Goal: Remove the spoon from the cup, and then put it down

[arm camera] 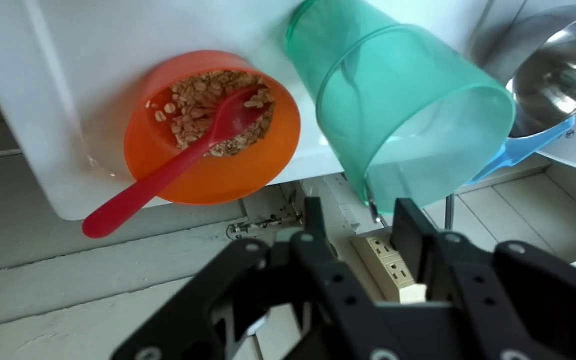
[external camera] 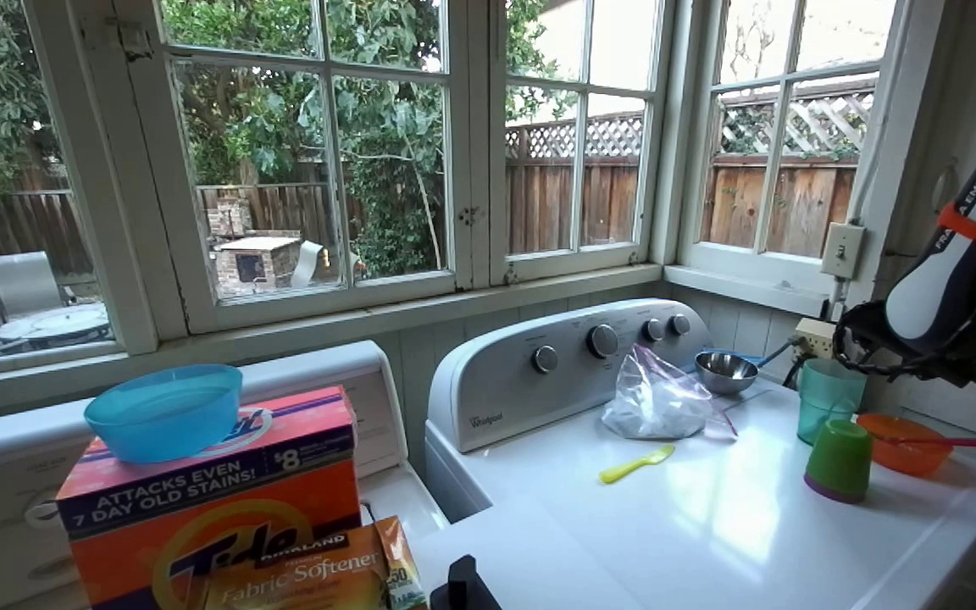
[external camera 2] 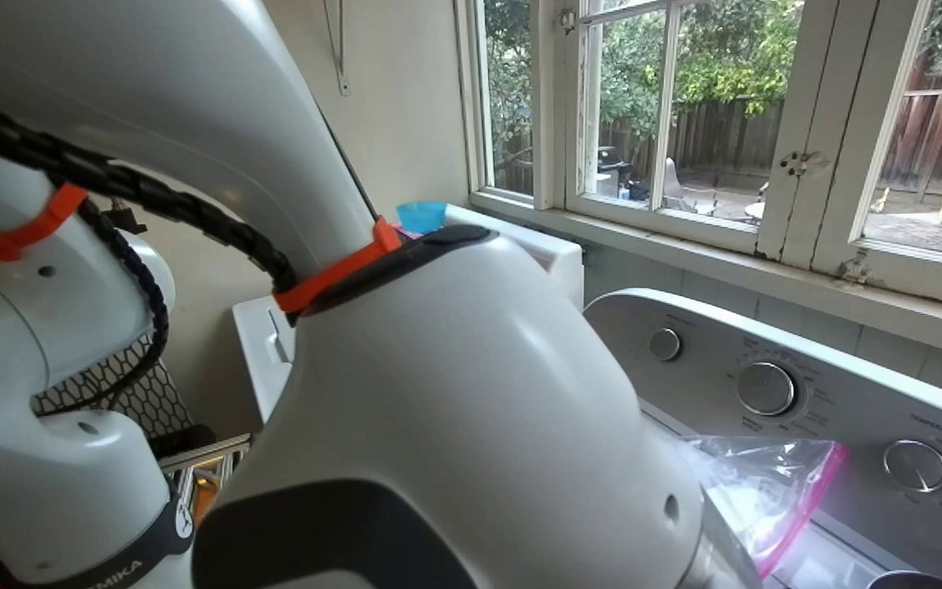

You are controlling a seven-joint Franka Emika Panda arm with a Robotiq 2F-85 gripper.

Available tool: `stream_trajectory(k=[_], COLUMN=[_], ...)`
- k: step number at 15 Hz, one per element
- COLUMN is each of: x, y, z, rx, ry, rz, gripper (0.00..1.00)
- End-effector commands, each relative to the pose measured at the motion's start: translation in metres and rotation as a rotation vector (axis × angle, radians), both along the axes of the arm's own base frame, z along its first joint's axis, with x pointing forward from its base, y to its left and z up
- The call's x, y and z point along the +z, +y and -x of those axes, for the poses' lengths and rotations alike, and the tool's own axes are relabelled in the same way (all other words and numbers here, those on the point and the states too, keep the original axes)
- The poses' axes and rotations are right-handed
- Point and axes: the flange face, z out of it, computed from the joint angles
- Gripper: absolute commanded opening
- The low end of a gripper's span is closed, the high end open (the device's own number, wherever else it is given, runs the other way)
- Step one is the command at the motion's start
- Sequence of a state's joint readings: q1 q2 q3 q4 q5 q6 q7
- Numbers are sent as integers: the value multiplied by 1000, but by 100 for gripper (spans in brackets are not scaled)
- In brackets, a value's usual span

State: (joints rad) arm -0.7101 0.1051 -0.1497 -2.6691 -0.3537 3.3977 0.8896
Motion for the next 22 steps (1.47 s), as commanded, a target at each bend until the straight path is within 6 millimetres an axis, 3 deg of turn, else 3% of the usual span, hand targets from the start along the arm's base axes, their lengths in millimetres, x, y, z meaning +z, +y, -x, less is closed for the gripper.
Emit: stream_trajectory(k=[1, 4, 6, 7, 8, 12, 16, 20, 22], x=[-6, -6, -6, -7, -7, -9, -11, -12, -12], y=[1, 2, 3, 3, 2, 0, -2, -4, -4], z=[-3, -7, -10, -11, -13, -17, -19, -20, -20], rx=[1, 9, 19, 22, 26, 36, 43, 49, 52], ry=[-37, -56, -64, -67, -67, -60, -56, -57, -59], rz=[9, 17, 23, 26, 27, 32, 36, 43, 46], gripper=[53, 46, 32, 20, 18, 18, 31, 18, 20])
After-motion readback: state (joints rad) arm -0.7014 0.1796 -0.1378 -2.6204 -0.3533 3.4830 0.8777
